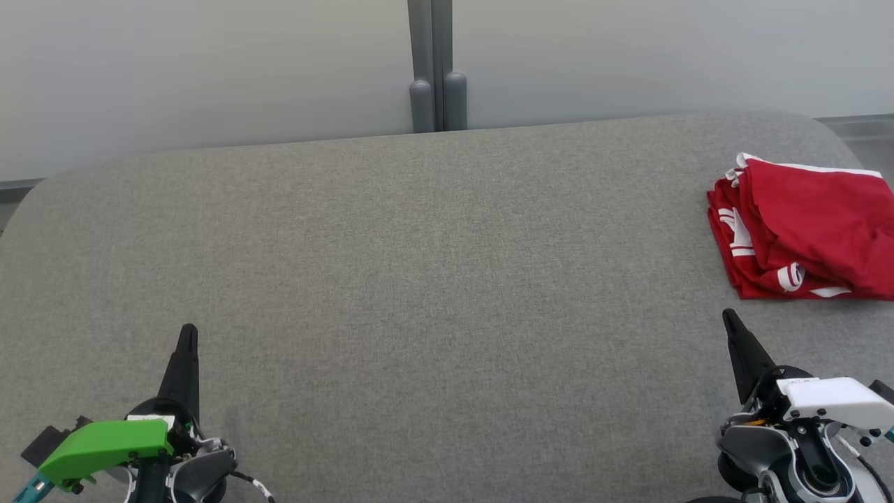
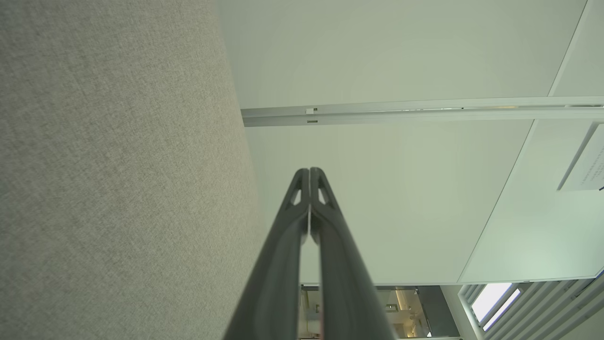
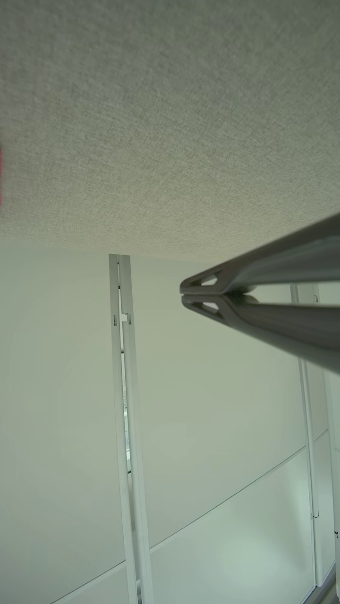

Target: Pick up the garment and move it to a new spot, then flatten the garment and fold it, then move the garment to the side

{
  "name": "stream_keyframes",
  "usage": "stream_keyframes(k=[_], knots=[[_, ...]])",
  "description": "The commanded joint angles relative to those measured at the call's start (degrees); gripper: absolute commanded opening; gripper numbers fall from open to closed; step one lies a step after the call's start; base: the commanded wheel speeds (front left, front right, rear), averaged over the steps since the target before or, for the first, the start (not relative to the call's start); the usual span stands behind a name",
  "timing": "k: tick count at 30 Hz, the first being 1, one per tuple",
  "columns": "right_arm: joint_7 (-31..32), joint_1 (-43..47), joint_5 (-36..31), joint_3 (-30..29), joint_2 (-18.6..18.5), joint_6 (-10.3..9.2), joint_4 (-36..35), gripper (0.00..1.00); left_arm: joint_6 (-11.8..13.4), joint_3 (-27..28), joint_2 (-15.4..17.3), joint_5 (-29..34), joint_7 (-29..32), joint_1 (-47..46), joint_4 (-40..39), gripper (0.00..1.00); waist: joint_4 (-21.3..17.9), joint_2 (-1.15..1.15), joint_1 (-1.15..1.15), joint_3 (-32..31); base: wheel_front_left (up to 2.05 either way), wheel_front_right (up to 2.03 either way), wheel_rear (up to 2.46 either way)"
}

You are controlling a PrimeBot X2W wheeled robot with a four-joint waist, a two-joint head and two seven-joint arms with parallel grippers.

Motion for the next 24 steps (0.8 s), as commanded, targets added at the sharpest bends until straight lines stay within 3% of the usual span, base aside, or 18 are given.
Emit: stream_keyframes(k=[1,24], knots=[[0.1,-0.5,0.4,-0.1,-0.2,0.02,-0.2,0.0,-0.2,0.3,0.0,0.3,0.3,-1.0,-0.1,0.0,0.0,0.0,0.0,0.0,0.0,0.0,0.0],[0.1,-0.5,0.4,-0.1,-0.2,0.02,-0.2,0.0,-0.2,0.3,0.0,0.3,0.3,-1.0,-0.1,0.0,0.0,0.0,0.0,0.0,0.0,0.0,0.0]])
